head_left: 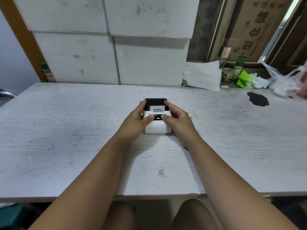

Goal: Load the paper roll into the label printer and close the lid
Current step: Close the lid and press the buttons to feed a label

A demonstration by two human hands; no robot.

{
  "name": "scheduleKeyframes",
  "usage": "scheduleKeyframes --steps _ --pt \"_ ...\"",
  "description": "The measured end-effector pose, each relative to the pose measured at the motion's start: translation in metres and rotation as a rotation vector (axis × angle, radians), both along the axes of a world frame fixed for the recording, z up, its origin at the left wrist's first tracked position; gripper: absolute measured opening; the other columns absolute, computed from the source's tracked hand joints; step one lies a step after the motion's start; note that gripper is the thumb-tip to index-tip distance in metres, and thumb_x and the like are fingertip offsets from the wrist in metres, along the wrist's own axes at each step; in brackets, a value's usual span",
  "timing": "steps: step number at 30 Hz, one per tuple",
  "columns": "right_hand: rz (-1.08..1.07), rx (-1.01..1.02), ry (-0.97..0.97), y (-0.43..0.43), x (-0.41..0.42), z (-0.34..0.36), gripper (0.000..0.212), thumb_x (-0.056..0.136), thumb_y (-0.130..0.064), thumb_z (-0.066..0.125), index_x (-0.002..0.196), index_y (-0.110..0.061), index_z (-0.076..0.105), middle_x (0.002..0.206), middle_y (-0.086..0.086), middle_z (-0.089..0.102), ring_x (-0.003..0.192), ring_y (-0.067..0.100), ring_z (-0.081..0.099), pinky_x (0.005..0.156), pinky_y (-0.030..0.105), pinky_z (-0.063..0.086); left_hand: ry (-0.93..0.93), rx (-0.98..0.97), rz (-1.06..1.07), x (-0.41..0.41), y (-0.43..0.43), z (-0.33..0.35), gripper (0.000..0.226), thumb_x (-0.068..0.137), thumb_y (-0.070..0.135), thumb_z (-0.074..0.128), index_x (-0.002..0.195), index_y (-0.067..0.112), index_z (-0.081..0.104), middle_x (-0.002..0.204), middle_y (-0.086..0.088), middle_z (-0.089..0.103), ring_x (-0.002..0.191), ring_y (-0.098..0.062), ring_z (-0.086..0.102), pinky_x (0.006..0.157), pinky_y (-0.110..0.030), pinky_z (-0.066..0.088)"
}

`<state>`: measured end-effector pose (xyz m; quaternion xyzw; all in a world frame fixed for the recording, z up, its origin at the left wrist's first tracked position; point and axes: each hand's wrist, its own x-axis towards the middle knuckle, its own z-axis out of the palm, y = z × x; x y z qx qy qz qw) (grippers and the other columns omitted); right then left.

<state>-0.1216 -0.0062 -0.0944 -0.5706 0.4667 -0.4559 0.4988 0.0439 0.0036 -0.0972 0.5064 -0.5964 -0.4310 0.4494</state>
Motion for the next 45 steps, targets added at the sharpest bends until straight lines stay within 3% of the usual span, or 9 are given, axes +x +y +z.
scheduleKeyframes --steps 3,6,14,20,29,33,36,39,45 --pt "0.004 0.011 -0.017 0.001 -0.001 0.000 0.057 0.088 -0.011 0.061 0.141 -0.027 0.047 0.141 -0.004 0.055 0.127 0.013 0.054 0.107 0.036 0.045 -0.007 0.010 -0.003 0.001 -0.001 -0.001 0.061 0.092 0.023 0.057 0.146 0.035 0.031 0.128 0.031 0.051 0.101 0.026 0.049 0.088 -0.009 0.039" --pt "0.004 0.016 -0.027 0.000 -0.001 -0.001 0.056 0.088 -0.012 0.061 0.140 -0.028 0.048 0.138 -0.004 0.057 0.123 0.013 0.057 0.105 0.037 0.047 -0.013 0.005 -0.005 0.001 -0.002 -0.002 0.061 0.090 0.024 0.058 0.145 0.036 0.033 0.133 0.023 0.053 0.112 0.013 0.052 0.094 -0.019 0.041" --pt "0.008 0.022 -0.050 -0.004 -0.002 -0.005 0.054 0.086 -0.012 0.060 0.138 -0.028 0.051 0.132 -0.002 0.062 0.118 0.015 0.061 0.103 0.042 0.048 -0.003 -0.005 0.000 0.000 -0.001 -0.002 0.060 0.091 0.020 0.057 0.145 0.036 0.033 0.134 0.022 0.053 0.110 0.013 0.052 0.084 -0.010 0.044" --pt "-0.004 0.011 -0.038 -0.005 -0.001 -0.005 0.054 0.083 -0.016 0.061 0.135 -0.029 0.053 0.130 -0.002 0.063 0.117 0.016 0.062 0.101 0.043 0.050 0.047 -0.021 0.011 -0.002 0.000 -0.001 0.059 0.091 0.018 0.057 0.144 0.034 0.036 0.151 0.020 0.030 0.113 0.015 0.044 0.085 -0.010 0.038" --pt "-0.092 -0.040 0.010 -0.006 0.002 -0.008 0.043 0.089 -0.016 0.057 0.130 -0.027 0.059 0.129 -0.002 0.064 0.122 0.015 0.058 0.106 0.043 0.045 0.028 -0.023 0.048 -0.002 -0.001 -0.003 0.060 0.089 0.020 0.060 0.143 0.034 0.037 0.154 0.015 0.030 0.128 0.004 0.039 0.098 -0.014 0.034" --pt "-0.108 -0.079 0.072 -0.002 0.006 -0.006 0.042 0.092 -0.015 0.052 0.133 -0.025 0.057 0.130 -0.004 0.063 0.122 0.012 0.057 0.106 0.034 0.044 -0.045 -0.067 0.107 -0.007 0.007 0.000 0.058 0.090 0.023 0.058 0.142 0.036 0.037 0.142 0.021 0.044 0.123 0.000 0.047 0.078 -0.004 0.044" --pt "-0.133 -0.120 0.144 0.003 0.009 -0.002 0.041 0.095 -0.017 0.048 0.135 -0.026 0.054 0.131 -0.005 0.062 0.120 0.011 0.055 0.100 0.023 0.041 -0.097 -0.099 0.163 -0.012 0.013 0.003 0.055 0.090 0.026 0.056 0.141 0.037 0.037 0.120 0.027 0.051 0.111 0.001 0.050 0.097 -0.020 0.041" --pt "-0.149 -0.207 0.242 0.009 0.013 0.001 0.039 0.098 -0.014 0.040 0.134 -0.023 0.054 0.123 -0.005 0.064 0.107 0.007 0.055 0.082 0.012 0.039 -0.229 -0.136 0.198 -0.015 0.016 0.004 0.047 0.090 0.033 0.052 0.135 0.042 0.043 0.104 0.014 0.061 0.093 -0.008 0.057 0.091 -0.036 0.049" --pt "-0.193 -0.329 0.443 0.005 0.018 -0.010 0.039 0.100 -0.019 0.033 0.134 -0.017 0.052 0.123 0.004 0.062 0.114 0.021 0.057 0.088 0.029 0.043 -0.496 -0.252 0.221 -0.020 0.013 0.000 0.044 0.094 0.027 0.039 0.138 0.030 0.039 0.114 0.005 0.064 0.090 -0.014 0.056 0.073 -0.022 0.043"
